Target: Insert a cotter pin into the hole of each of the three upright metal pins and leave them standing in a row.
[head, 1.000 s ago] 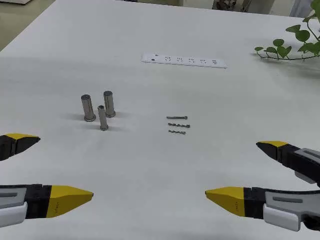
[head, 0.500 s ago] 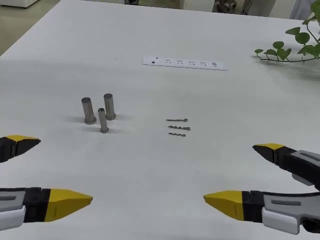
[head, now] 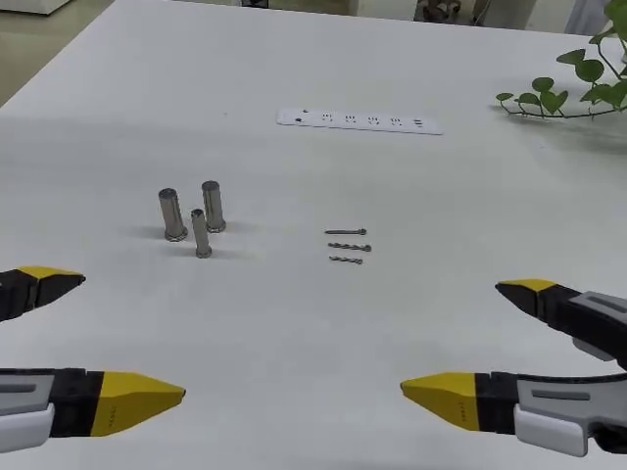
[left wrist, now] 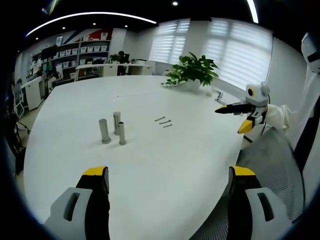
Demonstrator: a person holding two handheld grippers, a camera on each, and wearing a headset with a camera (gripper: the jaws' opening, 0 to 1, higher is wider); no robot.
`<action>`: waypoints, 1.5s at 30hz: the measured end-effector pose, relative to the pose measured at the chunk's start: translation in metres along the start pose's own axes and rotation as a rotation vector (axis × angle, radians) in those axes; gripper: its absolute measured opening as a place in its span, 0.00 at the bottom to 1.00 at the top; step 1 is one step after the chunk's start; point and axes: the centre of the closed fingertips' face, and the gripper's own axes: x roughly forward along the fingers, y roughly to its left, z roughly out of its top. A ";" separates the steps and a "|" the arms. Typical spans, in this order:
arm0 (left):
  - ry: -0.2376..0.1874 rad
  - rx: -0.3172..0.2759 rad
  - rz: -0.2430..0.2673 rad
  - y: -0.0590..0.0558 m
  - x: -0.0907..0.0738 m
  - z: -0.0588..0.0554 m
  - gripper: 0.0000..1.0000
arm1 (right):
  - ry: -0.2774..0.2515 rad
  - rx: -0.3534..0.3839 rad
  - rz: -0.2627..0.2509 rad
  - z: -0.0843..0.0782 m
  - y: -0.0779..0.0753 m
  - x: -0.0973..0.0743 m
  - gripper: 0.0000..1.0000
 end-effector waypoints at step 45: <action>-0.074 0.034 0.131 0.014 0.009 0.013 0.92 | 0.035 0.027 -0.002 -0.009 -0.003 0.001 0.94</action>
